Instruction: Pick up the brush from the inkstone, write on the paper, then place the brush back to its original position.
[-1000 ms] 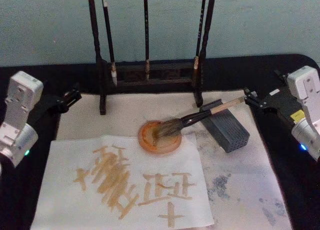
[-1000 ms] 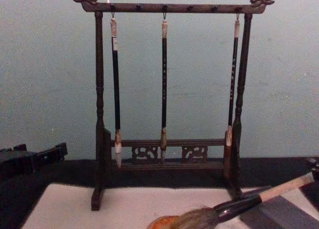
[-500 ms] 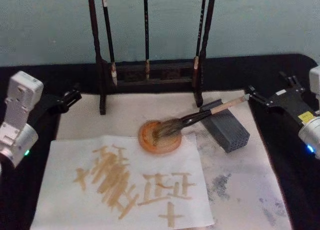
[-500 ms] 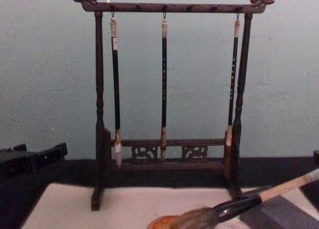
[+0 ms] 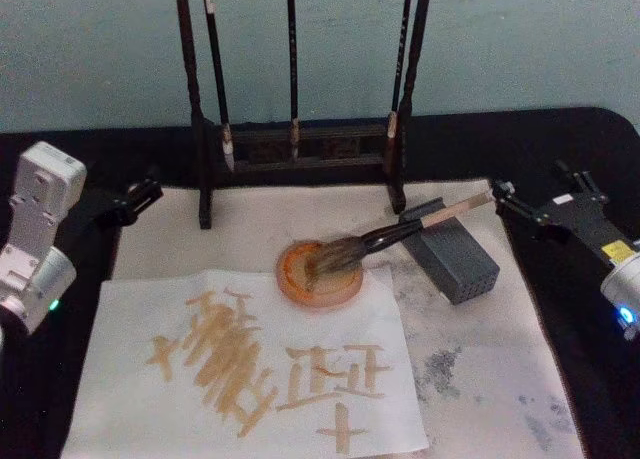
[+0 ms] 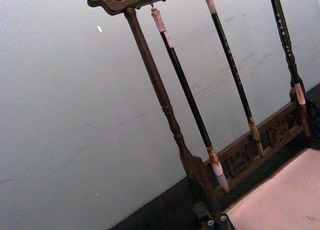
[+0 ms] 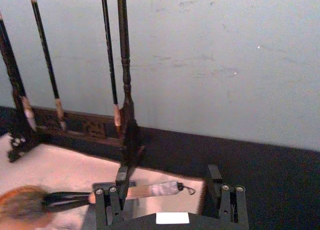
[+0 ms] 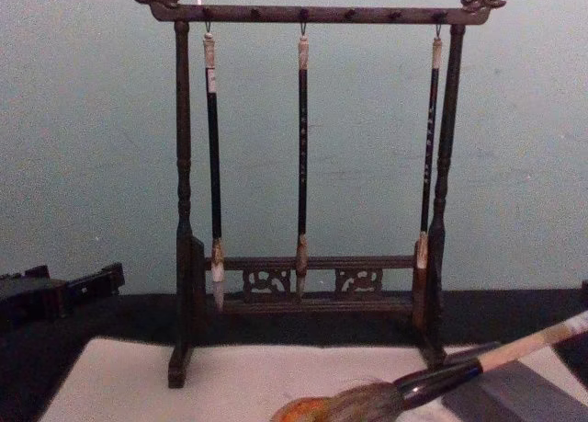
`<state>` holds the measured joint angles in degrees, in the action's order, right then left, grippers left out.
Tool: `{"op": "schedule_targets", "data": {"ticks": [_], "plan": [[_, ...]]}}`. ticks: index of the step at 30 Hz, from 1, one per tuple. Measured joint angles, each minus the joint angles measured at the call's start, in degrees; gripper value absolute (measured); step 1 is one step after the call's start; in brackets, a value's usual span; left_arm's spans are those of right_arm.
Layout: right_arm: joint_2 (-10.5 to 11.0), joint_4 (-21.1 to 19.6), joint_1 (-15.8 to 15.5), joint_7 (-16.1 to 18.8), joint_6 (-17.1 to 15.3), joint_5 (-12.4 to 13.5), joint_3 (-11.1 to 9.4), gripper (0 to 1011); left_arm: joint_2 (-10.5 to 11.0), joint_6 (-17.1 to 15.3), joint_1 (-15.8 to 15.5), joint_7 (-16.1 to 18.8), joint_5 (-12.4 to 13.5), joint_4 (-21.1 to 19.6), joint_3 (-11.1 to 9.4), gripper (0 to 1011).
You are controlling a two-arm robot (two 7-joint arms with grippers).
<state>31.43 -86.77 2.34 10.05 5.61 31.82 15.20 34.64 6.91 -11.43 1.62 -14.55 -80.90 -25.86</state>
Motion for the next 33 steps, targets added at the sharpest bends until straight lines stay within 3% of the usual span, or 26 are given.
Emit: {"op": "schedule_targets", "data": {"ticks": [11,16,19,20,21,23,33], "plan": [[-2.9,-0.8,-2.5,6.2,-3.6,10.1,-3.6,1001,0.0,0.0,0.0,0.0,0.0,0.0,0.0,1002],[-5.4,0.1,-3.2,8.7,-8.3,17.9,-5.9,1001,0.0,0.0,0.0,0.0,0.0,0.0,0.0,1002],[-6.0,0.5,-3.3,8.7,-10.3,21.1,-6.6,1001,0.0,0.0,0.0,0.0,0.0,0.0,0.0,1002],[-6.5,0.8,-3.3,8.5,-11.9,23.6,-7.1,1001,0.0,0.0,0.0,0.0,0.0,0.0,0.0,1002],[-6.5,0.8,-3.3,8.5,-11.9,23.6,-7.1,1001,0.0,0.0,0.0,0.0,0.0,0.0,0.0,1002],[-7.2,1.2,-3.3,7.7,-14.3,27.0,-7.8,1001,0.0,0.0,0.0,0.0,0.0,0.0,0.0,1002],[-9.6,2.4,-2.9,4.3,-18.4,35.6,-9.5,1002,0.0,0.0,0.0,0.0,0.0,0.0,0.0,1002]]}}
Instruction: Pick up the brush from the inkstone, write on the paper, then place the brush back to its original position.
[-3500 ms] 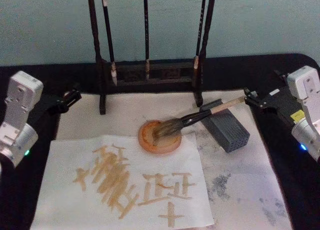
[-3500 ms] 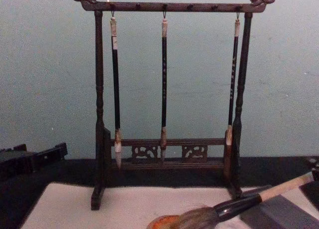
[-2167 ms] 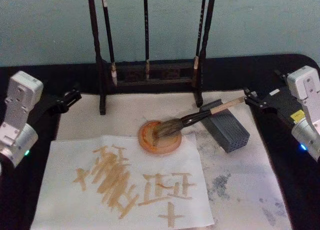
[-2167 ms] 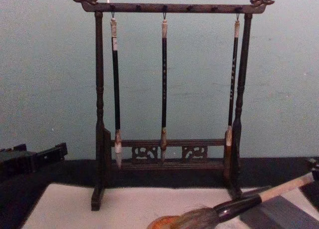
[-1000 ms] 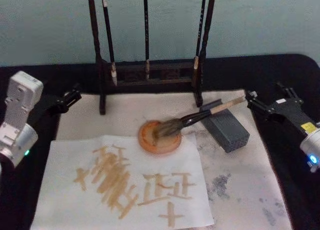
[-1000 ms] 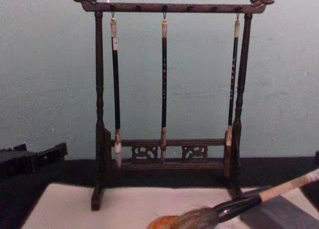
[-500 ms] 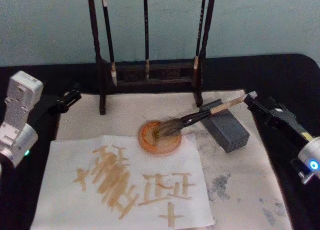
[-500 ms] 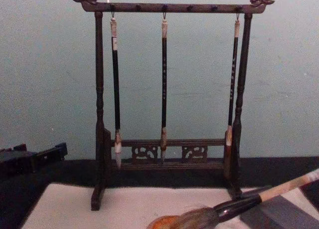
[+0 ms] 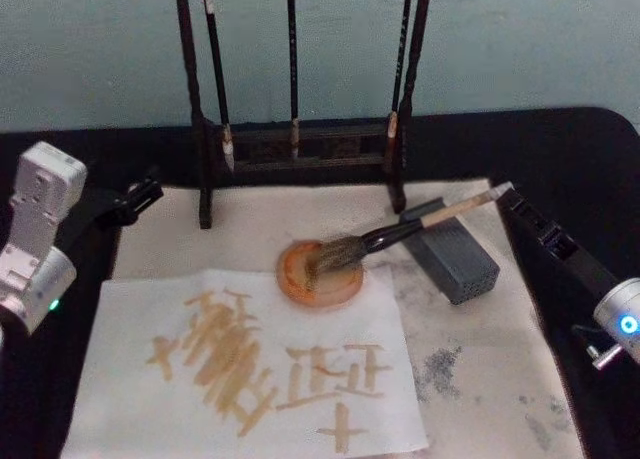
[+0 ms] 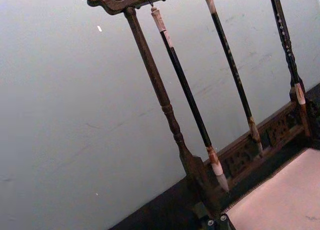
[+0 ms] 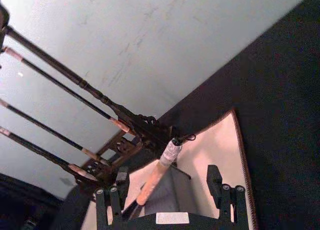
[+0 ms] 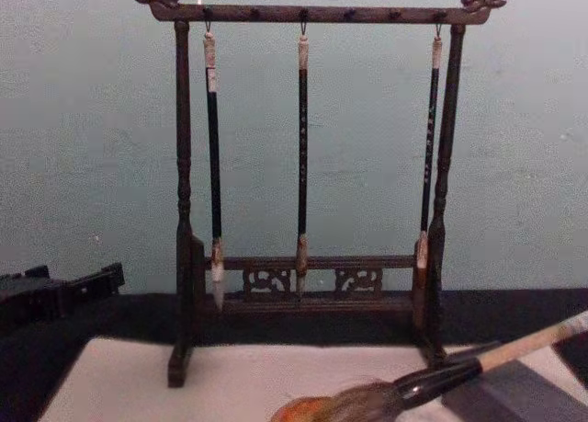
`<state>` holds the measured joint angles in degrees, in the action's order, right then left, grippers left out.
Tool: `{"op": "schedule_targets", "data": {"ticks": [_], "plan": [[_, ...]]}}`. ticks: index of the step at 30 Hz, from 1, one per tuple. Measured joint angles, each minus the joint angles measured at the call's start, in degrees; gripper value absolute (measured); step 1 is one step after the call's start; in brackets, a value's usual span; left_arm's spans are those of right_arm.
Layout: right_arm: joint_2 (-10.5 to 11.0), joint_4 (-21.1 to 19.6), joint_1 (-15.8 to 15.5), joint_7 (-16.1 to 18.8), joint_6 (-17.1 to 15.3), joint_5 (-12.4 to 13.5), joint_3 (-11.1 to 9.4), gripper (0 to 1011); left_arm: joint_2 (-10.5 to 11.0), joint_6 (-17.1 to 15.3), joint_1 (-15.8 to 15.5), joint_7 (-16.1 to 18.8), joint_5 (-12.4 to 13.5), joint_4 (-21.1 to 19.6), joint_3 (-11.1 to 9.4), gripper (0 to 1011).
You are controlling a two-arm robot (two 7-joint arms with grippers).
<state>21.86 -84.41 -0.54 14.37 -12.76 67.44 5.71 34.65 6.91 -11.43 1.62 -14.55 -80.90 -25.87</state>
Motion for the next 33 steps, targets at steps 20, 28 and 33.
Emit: {"op": "schedule_targets", "data": {"ticks": [20,28,33], "plan": [[-0.9,4.8,4.8,-1.2,-5.0,8.8,1.5,1001,0.0,0.0,0.0,0.0,0.0,0.0,0.0,1002],[-0.9,6.8,6.5,-1.2,-5.4,10.8,2.7,1001,0.0,0.0,0.0,0.0,0.0,0.0,0.0,1002],[-0.7,7.7,7.1,-0.9,-5.7,12.0,3.2,1001,0.0,0.0,0.0,0.0,0.0,0.0,0.0,1002]]}}
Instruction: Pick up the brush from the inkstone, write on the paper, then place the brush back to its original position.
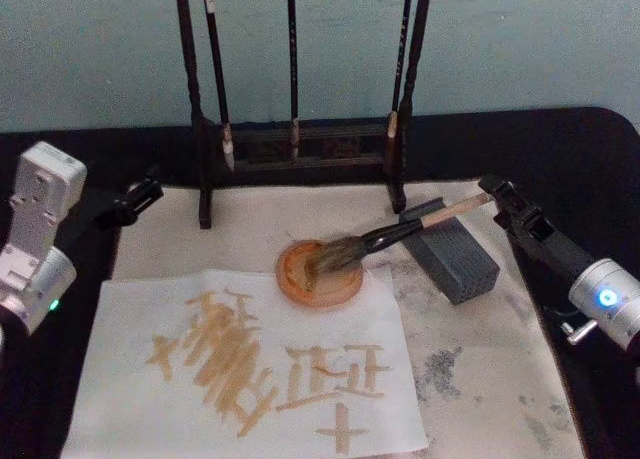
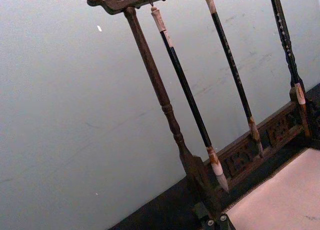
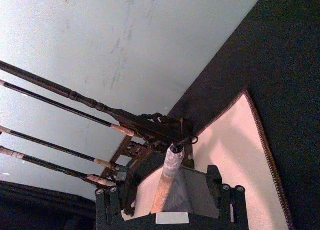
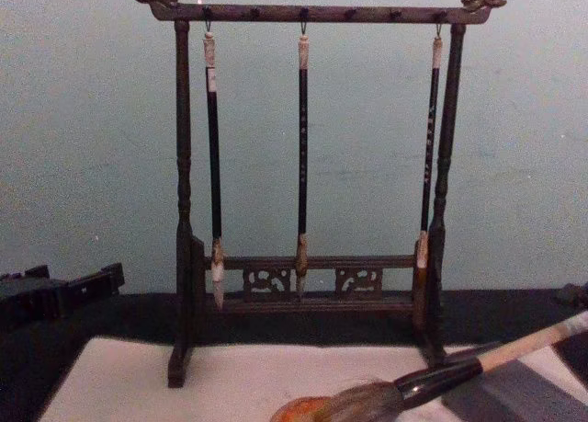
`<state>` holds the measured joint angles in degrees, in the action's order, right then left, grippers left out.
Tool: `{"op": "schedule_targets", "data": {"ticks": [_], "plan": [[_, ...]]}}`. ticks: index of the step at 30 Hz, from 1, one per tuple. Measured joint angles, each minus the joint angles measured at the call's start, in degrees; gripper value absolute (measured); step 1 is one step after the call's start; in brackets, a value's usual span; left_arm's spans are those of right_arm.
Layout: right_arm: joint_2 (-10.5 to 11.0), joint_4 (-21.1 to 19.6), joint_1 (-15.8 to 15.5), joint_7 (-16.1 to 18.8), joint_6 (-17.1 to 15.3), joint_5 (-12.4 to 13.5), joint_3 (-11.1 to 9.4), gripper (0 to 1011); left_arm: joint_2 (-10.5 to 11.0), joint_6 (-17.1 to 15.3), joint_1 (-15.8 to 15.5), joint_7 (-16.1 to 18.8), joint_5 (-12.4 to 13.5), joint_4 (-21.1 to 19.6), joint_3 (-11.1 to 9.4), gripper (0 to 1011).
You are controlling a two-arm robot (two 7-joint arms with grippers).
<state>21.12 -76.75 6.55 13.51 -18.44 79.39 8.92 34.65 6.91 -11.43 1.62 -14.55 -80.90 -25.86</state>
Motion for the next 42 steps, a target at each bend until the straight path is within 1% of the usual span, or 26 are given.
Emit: {"op": "schedule_targets", "data": {"ticks": [8,22,34,42], "plan": [[0.1,2.0,1.3,1.0,-0.7,2.3,1.2,1001,0.0,0.0,0.0,0.0,0.0,0.0,0.0,1002],[0.3,4.1,2.9,2.0,-1.2,5.4,2.7,1001,0.0,0.0,0.0,0.0,0.0,0.0,0.0,1002],[1.1,4.5,3.6,2.4,-0.8,6.7,4.3,1002,0.0,0.0,0.0,0.0,0.0,0.0,0.0,1002],[1.2,4.5,3.7,2.4,-0.6,6.9,4.4,1001,0.0,0.0,0.0,0.0,0.0,0.0,0.0,1002]]}}
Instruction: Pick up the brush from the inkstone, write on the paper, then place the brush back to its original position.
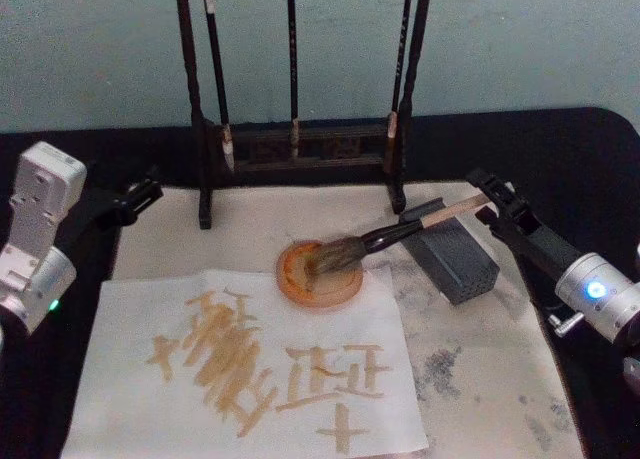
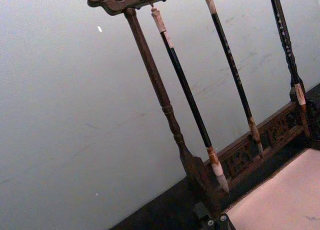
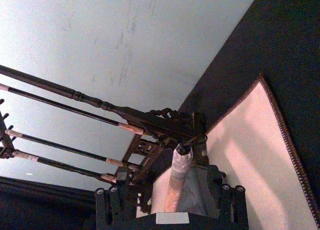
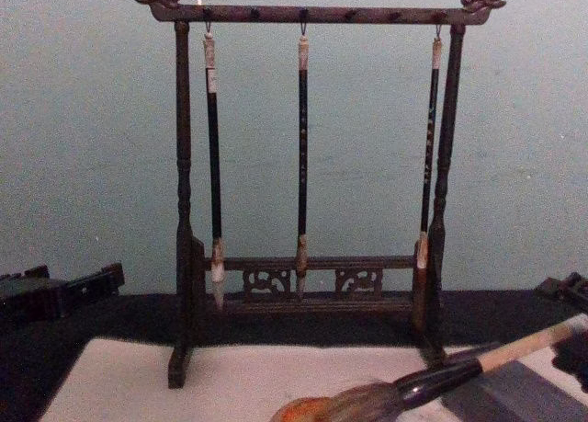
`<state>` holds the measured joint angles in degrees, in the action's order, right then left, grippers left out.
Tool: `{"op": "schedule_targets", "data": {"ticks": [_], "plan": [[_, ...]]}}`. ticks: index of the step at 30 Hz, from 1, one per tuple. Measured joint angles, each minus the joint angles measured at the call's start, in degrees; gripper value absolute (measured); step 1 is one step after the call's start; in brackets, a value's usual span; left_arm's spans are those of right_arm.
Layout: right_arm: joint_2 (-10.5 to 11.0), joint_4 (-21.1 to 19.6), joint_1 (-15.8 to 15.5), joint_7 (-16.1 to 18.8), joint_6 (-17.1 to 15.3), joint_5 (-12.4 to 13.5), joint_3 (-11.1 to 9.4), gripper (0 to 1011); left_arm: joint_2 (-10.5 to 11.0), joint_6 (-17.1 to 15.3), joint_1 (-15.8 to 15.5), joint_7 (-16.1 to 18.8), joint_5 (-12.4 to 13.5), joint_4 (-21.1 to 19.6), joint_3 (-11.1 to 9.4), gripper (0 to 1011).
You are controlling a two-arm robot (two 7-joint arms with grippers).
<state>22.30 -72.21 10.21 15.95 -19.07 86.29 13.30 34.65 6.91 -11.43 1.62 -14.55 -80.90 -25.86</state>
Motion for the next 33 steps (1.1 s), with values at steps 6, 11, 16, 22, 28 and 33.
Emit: {"op": "schedule_targets", "data": {"ticks": [6,11,16,22,28,33], "plan": [[0.1,0.0,0.0,0.1,0.0,0.1,0.1,1001,0.0,0.0,0.0,0.0,0.0,0.0,0.0,1002],[0.3,1.0,0.8,0.5,0.4,0.5,0.8,1001,0.0,0.0,0.0,0.0,0.0,0.0,0.0,1002],[0.6,1.9,1.4,1.1,0.8,0.9,1.5,1001,0.0,0.0,0.0,0.0,0.0,0.0,0.0,1002],[0.9,2.3,1.9,1.2,1.6,1.2,2.2,1001,0.0,0.0,0.0,0.0,0.0,0.0,0.0,1002],[0.9,2.3,1.9,1.2,1.5,1.2,2.1,1001,0.0,0.0,0.0,0.0,0.0,0.0,0.0,1002],[0.9,2.3,1.9,1.2,1.5,1.2,2.0,984,0.0,0.0,0.0,0.0,0.0,0.0,0.0,1002]]}}
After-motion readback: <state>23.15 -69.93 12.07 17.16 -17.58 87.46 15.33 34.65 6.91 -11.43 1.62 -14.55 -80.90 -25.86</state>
